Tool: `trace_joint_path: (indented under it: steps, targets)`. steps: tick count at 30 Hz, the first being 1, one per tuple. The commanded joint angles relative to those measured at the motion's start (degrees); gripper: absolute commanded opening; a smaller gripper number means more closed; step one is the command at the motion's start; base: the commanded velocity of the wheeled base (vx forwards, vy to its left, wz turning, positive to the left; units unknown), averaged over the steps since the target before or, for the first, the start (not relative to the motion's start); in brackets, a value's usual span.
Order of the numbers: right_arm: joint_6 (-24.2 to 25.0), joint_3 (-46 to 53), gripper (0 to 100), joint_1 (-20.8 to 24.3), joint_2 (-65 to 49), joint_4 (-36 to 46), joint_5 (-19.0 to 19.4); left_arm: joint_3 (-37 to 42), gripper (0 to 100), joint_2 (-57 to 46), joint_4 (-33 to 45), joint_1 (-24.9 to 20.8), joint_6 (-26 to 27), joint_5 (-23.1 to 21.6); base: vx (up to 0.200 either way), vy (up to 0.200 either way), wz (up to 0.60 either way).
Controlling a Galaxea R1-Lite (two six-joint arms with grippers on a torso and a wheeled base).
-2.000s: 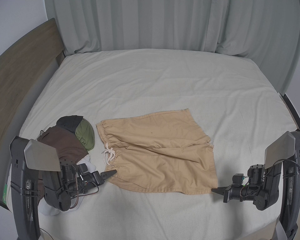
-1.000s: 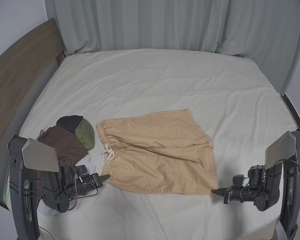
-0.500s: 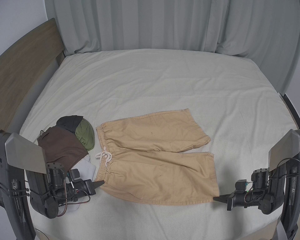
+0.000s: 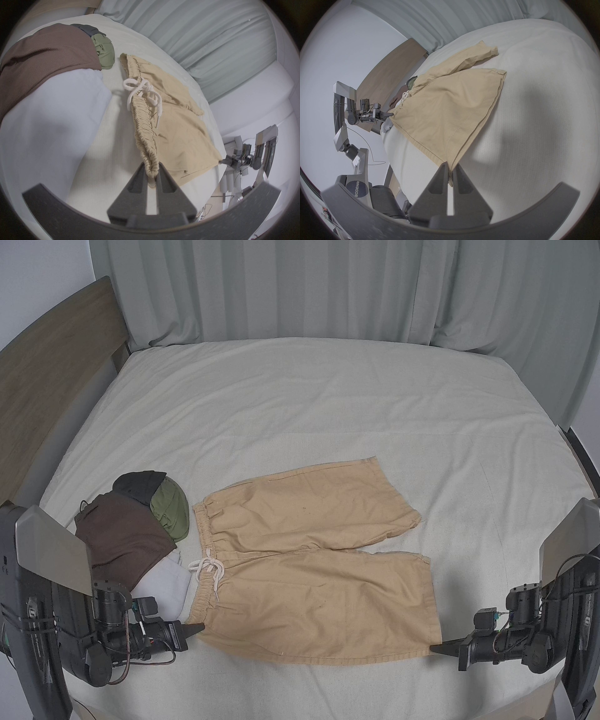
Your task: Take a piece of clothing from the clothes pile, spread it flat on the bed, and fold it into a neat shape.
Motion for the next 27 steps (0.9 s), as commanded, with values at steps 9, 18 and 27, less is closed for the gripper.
trace_joint_path:
  steps: [9,18,27]
  targets:
    - [-0.06,0.26,0,0.08,0.56,-0.02,-0.02,-0.35,0,3.03,-0.05,1.44,3.44,-1.44,0.0,0.0,0.0]
    - [-0.06,-1.23,100,0.44,0.73,-0.02,-0.19,-1.31,100,2.68,-0.14,1.53,3.36,-4.07,0.0,0.0,0.0]
    - [-0.15,-1.32,100,0.44,1.26,-0.02,-0.19,-0.96,100,3.38,-0.05,1.53,3.44,-4.16,0.0,0.0,0.0]
